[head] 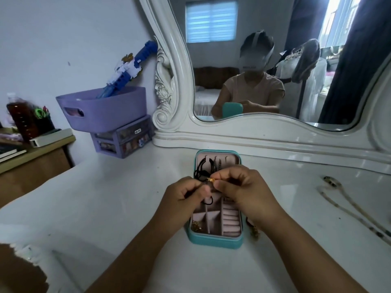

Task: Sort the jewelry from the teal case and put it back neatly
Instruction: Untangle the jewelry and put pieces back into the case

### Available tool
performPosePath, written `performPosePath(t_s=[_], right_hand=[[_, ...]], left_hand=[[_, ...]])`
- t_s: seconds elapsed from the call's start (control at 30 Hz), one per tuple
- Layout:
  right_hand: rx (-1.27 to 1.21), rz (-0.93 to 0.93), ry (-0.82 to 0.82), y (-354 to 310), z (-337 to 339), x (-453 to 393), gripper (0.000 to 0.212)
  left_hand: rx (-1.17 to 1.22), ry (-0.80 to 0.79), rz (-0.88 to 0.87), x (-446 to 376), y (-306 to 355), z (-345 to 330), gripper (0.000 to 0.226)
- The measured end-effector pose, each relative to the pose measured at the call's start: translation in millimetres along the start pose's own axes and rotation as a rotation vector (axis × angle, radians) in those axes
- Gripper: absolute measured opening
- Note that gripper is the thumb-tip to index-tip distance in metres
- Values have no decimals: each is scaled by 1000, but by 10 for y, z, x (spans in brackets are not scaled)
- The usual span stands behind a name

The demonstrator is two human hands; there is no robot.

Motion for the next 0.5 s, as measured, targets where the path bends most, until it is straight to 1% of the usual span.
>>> performPosePath(t_s=[0.07, 0.13, 0.23, 0.37, 0.43, 0.5], right_hand=[[56, -6, 6, 72, 42, -17, 17], [76, -30, 14, 146, 91, -30, 22], [85, -62, 27, 248, 131, -16, 29], [121, -79, 3, 354, 120, 52, 26], [157, -29, -12, 362, 116, 77, 27], [244, 105, -31, 340, 103, 97, 29]], left_hand=[[27, 28, -8, -42, 13, 51, 25], [3, -2, -51, -76, 41, 63, 24], [-2, -39, -43, -106, 56, 60, 24], [-58, -92, 1, -130, 41, 45, 35], [-126, -81, -8, -142, 63, 50, 37], [-174, -12, -23, -171, 90, 92, 38]])
Point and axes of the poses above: each hand's wrist, its own x-axis away from the middle knuckle, its own z-axis out of the back of the hand, y = z × x, the point moved 3 cm from there along -x, towards the middle knuckle, and after that the axes turned 14 degrees about y, right-handed, at the moved point
